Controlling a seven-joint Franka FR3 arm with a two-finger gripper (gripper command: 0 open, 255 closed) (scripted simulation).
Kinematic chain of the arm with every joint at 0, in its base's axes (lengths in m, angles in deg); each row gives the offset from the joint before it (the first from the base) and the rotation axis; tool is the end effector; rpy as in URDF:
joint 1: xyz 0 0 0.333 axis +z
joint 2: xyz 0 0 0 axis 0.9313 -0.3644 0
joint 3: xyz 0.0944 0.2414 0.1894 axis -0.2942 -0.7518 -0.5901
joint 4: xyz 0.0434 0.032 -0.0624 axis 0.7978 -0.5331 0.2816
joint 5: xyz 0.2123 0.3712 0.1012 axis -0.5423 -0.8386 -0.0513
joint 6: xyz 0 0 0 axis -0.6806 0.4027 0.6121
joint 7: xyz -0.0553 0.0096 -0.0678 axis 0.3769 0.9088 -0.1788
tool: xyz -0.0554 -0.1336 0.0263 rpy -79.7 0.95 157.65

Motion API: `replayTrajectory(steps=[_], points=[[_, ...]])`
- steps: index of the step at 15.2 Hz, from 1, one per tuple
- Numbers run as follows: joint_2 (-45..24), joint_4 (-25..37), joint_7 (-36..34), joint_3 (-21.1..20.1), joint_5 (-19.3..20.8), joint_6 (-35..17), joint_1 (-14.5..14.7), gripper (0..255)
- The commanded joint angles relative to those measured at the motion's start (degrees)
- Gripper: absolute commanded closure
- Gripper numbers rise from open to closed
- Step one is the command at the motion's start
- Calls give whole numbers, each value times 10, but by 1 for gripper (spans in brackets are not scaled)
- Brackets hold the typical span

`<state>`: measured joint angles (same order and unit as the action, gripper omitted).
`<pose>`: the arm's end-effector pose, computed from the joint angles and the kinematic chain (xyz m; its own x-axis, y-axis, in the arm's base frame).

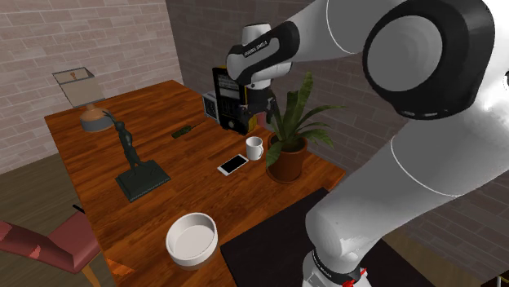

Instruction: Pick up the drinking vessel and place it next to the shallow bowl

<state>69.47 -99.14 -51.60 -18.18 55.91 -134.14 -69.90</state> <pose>0.4962 -0.0328 0.3831 0.9978 -0.0637 -0.0181 -0.0634 -0.9979 0.0166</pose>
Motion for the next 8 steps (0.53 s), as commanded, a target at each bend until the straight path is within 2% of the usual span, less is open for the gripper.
replayTrajectory(steps=[1,8], points=[[-48,17,2,3,2,-30,-2,0],[-200,86,5,9,3,-108,-7,0]])
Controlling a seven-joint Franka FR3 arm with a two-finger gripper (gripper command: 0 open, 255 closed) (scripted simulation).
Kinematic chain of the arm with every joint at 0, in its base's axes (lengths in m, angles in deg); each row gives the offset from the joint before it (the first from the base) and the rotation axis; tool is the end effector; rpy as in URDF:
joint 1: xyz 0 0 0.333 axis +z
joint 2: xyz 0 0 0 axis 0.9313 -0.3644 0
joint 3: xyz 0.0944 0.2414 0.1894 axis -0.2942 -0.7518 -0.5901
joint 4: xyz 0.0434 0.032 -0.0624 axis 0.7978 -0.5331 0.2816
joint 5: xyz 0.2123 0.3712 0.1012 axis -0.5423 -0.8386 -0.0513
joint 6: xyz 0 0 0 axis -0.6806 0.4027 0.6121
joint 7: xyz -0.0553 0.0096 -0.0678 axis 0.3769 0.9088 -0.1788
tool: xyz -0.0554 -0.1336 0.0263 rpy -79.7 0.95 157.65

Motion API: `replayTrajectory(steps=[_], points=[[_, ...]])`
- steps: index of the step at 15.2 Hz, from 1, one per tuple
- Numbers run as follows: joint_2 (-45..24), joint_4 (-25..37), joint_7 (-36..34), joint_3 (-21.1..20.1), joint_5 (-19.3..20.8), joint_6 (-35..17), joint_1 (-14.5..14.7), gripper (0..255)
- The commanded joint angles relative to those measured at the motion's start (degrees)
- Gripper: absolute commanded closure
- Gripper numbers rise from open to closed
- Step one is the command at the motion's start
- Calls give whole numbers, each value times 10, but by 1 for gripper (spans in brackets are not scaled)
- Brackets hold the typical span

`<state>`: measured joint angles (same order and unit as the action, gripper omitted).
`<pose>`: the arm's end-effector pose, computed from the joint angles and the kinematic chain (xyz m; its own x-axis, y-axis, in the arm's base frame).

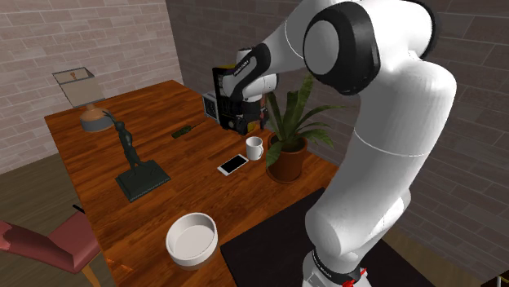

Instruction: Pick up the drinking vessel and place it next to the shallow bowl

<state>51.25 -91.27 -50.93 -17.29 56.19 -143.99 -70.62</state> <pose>0.5668 -0.0529 0.2950 0.9969 -0.0743 -0.0270 -0.0735 -0.9968 0.0302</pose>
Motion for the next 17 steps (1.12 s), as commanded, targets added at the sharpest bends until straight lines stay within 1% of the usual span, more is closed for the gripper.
replayTrajectory(steps=[1,7,13,17], points=[[-39,20,-1,1,0,-18,-1,0],[-173,112,3,4,-2,-56,-7,0],[-309,232,6,6,-5,-67,-15,0],[-332,239,6,5,-5,-84,-16,0]])
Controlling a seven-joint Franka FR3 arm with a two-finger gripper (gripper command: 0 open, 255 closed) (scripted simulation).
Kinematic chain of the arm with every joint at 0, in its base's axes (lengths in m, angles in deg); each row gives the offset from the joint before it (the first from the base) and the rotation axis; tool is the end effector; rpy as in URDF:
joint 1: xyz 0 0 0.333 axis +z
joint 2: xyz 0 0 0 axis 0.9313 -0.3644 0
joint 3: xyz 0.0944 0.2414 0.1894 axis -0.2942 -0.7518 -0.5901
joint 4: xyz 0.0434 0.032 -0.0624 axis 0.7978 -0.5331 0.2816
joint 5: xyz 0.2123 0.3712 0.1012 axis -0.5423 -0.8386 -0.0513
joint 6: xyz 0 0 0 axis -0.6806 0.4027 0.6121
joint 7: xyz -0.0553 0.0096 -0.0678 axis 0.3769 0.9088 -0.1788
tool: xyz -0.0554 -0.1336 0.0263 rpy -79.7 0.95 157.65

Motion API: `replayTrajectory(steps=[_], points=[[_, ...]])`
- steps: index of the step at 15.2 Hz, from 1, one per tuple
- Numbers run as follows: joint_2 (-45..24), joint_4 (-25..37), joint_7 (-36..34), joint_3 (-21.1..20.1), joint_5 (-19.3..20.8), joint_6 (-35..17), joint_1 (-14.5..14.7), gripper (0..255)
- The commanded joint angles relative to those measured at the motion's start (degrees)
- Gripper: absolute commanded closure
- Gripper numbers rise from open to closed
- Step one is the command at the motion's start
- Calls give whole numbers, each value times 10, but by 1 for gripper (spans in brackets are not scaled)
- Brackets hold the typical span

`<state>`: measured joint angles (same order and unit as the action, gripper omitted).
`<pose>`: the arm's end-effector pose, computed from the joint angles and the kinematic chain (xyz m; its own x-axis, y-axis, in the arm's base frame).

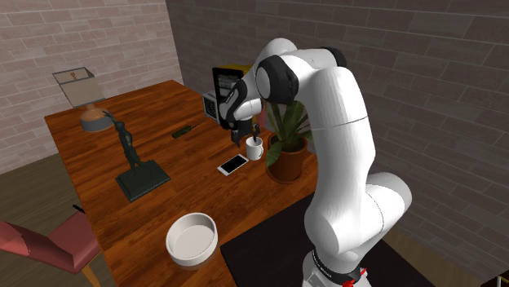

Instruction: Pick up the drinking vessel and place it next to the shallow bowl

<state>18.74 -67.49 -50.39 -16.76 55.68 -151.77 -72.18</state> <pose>0.6810 -0.0863 0.1361 0.9946 -0.0939 -0.0435 -0.0915 -0.9943 0.0543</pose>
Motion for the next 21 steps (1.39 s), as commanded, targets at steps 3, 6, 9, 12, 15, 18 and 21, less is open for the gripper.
replayTrajectory(steps=[3,6,9,12,15,18,21], points=[[-23,2,1,0,-1,-21,-2,0],[-32,2,1,-1,-1,-29,-2,0],[-32,2,1,-1,-1,-29,-2,0],[-31,2,1,-1,-1,-29,-2,0],[-31,2,1,-1,-1,-29,-2,255],[-31,2,1,-1,-1,-29,-2,255],[-32,2,1,-1,-1,-29,-2,255]])
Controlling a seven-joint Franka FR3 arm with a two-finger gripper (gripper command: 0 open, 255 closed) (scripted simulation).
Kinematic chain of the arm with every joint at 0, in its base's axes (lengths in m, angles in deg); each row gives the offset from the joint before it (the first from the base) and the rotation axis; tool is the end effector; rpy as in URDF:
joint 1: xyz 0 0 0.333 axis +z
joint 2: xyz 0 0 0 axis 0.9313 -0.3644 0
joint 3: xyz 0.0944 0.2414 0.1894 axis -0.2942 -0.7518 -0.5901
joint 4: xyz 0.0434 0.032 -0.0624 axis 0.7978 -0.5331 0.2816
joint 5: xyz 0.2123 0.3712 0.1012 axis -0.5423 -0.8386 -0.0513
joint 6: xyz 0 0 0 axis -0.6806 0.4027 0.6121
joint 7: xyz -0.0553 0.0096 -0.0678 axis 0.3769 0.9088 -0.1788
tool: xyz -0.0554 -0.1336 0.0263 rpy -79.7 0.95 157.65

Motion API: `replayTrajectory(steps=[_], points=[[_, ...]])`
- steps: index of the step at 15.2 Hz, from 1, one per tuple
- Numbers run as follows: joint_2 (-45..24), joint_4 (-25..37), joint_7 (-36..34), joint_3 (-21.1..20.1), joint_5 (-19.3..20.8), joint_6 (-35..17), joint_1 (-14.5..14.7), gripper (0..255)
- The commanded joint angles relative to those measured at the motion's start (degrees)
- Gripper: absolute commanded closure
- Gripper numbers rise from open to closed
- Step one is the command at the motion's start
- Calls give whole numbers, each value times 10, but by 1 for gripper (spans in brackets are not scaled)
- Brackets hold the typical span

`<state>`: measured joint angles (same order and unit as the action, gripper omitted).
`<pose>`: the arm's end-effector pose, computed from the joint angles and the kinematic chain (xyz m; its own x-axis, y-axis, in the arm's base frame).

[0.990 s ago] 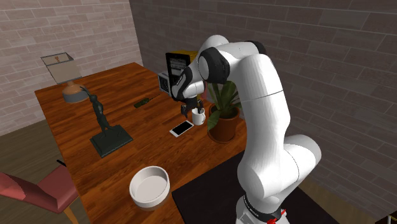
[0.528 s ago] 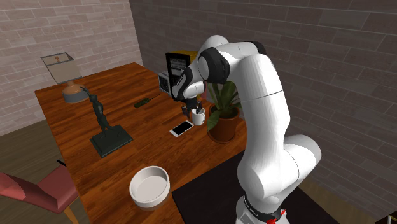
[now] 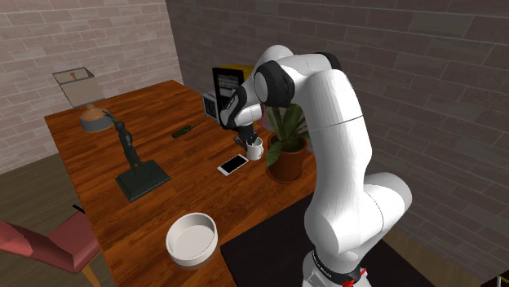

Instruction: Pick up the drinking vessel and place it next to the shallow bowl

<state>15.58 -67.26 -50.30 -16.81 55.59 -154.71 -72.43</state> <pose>0.6784 -0.0885 0.1042 0.9946 -0.0942 -0.0434 -0.0918 -0.9943 0.0545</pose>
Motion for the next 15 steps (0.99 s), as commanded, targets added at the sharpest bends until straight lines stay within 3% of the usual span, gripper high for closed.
replayTrajectory(steps=[1,15], points=[[0,0,0,0,0,0,0,255],[76,-3,2,2,2,73,2,255]])
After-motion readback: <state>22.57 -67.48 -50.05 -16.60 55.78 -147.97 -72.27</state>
